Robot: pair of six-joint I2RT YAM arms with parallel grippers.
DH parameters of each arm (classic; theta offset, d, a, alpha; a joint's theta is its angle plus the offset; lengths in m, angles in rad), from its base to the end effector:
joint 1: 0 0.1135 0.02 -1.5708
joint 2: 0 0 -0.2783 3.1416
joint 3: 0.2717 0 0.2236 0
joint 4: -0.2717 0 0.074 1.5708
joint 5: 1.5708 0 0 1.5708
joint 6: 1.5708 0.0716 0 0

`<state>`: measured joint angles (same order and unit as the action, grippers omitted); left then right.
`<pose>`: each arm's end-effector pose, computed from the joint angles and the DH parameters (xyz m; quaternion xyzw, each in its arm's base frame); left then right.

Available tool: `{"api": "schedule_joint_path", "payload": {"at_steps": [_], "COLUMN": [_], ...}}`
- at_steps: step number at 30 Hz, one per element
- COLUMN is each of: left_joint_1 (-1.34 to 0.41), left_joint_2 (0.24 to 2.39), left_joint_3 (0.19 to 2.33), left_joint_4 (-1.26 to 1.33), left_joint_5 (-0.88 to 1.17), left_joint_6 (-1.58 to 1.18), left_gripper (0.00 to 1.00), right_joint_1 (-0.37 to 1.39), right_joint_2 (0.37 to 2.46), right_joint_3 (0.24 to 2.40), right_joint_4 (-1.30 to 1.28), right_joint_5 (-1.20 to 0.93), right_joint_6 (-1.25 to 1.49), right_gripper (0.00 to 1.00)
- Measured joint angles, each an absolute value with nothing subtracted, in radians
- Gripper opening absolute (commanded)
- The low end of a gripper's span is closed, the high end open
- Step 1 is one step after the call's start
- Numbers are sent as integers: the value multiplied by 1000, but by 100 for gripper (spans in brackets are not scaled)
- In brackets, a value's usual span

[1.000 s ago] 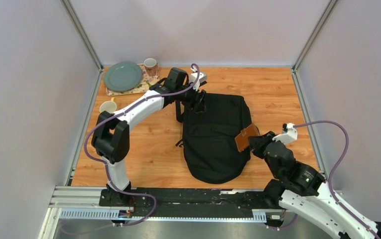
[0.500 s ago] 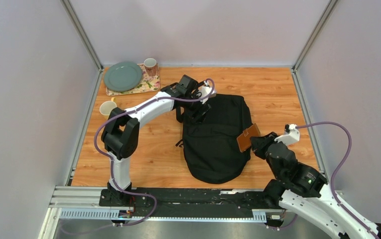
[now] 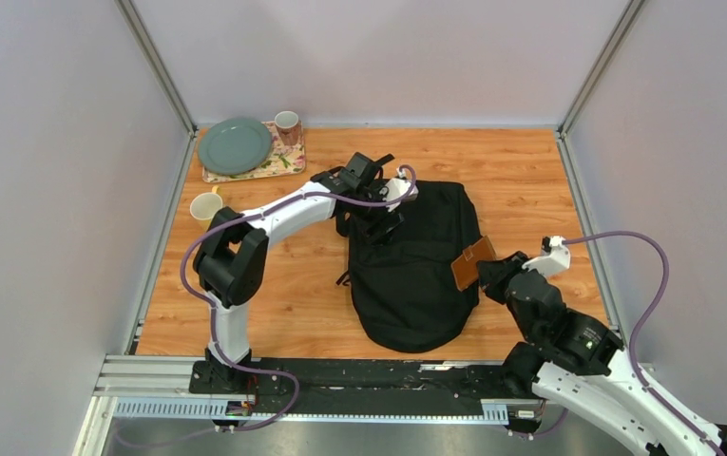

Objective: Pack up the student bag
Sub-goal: Place the personal item in the student bag.

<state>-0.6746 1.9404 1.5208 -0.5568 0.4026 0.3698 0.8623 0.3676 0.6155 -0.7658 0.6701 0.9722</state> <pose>0.3105 -0.2843 0.2242 0.5180 0.7828 -0.2325 0.2546 0.0776 0.0223 0.2601 0.2098 0.8062 0.2039 0.5142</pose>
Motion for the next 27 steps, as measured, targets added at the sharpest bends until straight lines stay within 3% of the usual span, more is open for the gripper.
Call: {"api": "schedule_joint_path", "payload": {"at_steps": [13, 27], "left_joint_1": [-712, -712], "left_joint_2": [1794, 1779], "left_joint_3": [1356, 1348], "left_joint_4": [-512, -539], "left_joint_5": [499, 635], "left_joint_6": [354, 348], "left_gripper": [82, 83], "right_joint_1": [862, 862], "right_joint_2": [450, 450], "right_joint_3": [614, 603], "right_joint_4": [-763, -758], "right_joint_5": [633, 617], "right_joint_6": [984, 1000], "right_gripper": [5, 6]}}
